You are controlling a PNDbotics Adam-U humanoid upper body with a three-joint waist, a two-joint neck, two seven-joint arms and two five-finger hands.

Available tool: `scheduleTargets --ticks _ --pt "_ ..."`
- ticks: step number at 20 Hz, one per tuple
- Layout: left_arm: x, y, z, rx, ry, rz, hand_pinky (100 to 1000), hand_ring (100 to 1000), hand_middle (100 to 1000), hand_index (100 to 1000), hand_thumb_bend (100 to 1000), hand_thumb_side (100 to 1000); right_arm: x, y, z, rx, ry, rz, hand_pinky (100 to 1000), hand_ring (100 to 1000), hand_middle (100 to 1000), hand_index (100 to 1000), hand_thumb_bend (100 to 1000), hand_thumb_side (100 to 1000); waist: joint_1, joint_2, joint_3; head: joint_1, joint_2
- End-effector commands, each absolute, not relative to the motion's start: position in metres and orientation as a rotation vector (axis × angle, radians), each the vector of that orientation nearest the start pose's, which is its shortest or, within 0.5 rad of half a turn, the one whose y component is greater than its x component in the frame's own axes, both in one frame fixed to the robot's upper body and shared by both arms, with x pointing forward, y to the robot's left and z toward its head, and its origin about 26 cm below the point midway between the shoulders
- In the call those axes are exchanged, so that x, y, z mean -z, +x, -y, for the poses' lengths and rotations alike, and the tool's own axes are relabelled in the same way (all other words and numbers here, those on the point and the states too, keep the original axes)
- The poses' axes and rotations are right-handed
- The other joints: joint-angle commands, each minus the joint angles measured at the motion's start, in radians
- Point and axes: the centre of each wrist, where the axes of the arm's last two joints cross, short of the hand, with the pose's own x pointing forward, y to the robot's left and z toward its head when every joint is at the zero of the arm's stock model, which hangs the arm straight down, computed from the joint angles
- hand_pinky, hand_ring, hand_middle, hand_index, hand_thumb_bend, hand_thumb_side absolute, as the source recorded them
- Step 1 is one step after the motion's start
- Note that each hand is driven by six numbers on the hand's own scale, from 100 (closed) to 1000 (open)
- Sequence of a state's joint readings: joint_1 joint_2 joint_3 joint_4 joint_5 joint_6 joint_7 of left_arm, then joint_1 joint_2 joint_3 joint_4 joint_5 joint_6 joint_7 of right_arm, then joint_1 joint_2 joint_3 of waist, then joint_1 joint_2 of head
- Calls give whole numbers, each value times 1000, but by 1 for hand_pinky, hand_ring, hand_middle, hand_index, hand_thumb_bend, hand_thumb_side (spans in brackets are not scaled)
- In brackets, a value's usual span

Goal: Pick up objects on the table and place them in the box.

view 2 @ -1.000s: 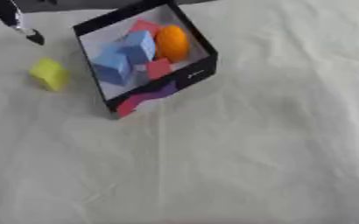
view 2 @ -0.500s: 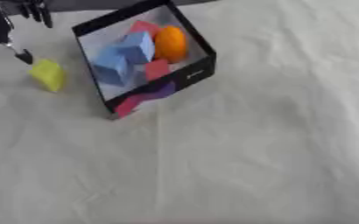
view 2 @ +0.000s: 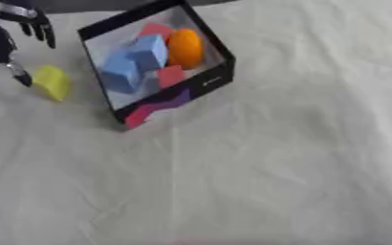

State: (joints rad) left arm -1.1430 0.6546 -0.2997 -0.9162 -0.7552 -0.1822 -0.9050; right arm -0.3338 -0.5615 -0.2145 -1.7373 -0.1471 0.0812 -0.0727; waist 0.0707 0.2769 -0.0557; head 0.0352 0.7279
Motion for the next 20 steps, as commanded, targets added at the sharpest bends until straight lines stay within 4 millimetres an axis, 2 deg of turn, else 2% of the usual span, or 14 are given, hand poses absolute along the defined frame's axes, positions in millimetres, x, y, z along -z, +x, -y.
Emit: scheduleTargets --ticks 1,11,20 --pt "-315 475 -317 1772 804 942 816 797 738 719 790 108 -224 323 378 -178 -497 2066 773 793 752 876 100 683 -11 -27 -2 5 -8" --pt "-302 478 -317 1748 740 964 801 772 711 711 711 104 -223 324 377 -178 -494 2066 774 793 752 876 100 686 -14 -19 -6 10 -9" --pt "-288 482 -319 1717 711 975 797 764 706 716 713 117 -223 324 377 -177 -492 2066 774 793 752 876 100 691 -14 -13 -12 11 -12"
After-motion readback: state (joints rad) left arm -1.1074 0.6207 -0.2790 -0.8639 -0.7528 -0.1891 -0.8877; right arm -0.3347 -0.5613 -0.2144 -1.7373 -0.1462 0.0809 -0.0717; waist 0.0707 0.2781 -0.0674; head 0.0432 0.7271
